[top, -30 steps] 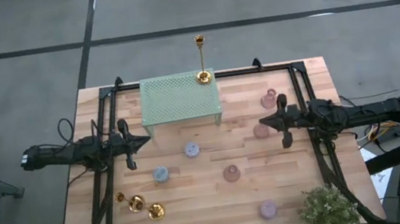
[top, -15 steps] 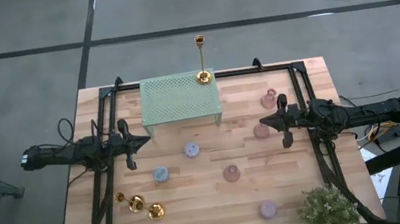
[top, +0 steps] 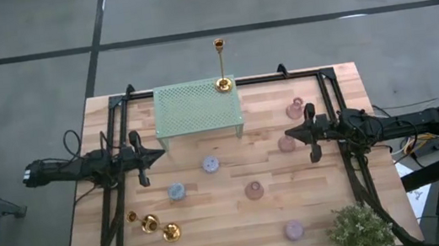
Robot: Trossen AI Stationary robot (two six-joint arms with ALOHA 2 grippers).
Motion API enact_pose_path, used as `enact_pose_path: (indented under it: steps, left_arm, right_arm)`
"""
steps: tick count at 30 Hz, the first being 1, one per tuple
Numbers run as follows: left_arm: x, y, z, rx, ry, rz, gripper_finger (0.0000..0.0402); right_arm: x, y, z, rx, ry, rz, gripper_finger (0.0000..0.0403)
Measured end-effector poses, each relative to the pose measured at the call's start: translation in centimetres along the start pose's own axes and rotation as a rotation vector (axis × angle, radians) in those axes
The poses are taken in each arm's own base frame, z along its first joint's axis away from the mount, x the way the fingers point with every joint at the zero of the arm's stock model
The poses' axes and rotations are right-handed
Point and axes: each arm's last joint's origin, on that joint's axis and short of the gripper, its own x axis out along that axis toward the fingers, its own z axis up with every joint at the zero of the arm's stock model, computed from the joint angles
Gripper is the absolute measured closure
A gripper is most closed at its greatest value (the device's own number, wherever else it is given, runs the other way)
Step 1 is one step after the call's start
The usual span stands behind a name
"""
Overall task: Pick & Place candle stick holders
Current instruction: Put the right gold candle holder on the shelf
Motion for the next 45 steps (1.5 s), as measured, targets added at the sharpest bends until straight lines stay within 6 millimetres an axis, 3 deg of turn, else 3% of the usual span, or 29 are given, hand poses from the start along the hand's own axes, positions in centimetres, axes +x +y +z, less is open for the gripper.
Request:
enact_pose_path:
  steps: [10,17,20,24,30,38,45]
  left_arm:
    - [0.0,0.0,0.6,-0.038,-0.078,0.012,0.0388]
    - [-0.1,0.1,1.5,-0.318,-0.161,-0.010,0.0388]
    - [-0.2,-0.1,2.1,-0.339,-0.210,-0.121,0.0388]
    - [-0.6,-0.8,2.8,-0.280,-0.266,-0.401,0.0388]
    - [-1.5,-1.3,4.1,-0.373,-0.355,-0.712,0.0388]
    - [-1.5,-1.7,3.8,-0.433,-0.267,-0.818,0.0379]
    - [-2.4,-2.1,5.0,-0.387,-0.295,-1.010,0.0319]
  right_arm:
    - [0.0,0.0,0.0,0.000,0.000,0.000,0.0394]
    - [0.0,0.0,0.0,0.001,0.000,-0.001,0.0394]
    - [0.0,0.0,0.0,0.000,0.000,-0.001,0.0394]
    - [0.0,0.0,0.0,0.000,0.000,-0.001,0.0394]
    - [0.0,0.0,0.0,0.000,0.000,-0.001,0.0394]
    - [0.0,0.0,0.0,0.000,0.000,-0.001,0.0394]
    - [0.0,0.0,0.0,0.001,0.001,-0.001,0.0394]
